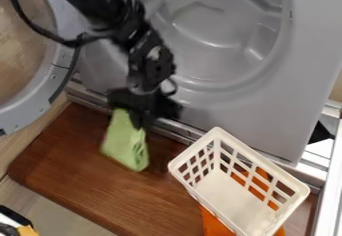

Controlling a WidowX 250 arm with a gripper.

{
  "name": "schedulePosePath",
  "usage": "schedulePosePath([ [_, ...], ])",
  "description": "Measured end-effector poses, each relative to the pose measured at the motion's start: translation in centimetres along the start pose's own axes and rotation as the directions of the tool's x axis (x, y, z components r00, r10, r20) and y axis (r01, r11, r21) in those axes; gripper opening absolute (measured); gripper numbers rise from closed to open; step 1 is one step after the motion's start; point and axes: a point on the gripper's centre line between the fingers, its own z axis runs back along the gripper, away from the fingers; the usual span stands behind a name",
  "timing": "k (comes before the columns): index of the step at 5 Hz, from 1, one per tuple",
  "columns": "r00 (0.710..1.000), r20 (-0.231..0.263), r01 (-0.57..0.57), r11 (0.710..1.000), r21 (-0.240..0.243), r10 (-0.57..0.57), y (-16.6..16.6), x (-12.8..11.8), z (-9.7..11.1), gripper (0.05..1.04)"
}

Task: Place green sponge into machine

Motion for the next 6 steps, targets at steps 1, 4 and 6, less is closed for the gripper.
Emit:
schedulePosePath([
  [1,0.991,0.113,0.075,0.997,0.008,-0.076,-2.2,1.3,3.5,0.079],
  [4,0.962,0.243,0.137,0.990,-0.036,-0.124,-4.3,7.7,6.3,0.079],
  [6,0.979,0.196,0.084,0.992,-0.092,-0.065,-3.6,9.8,3.3,0.099],
])
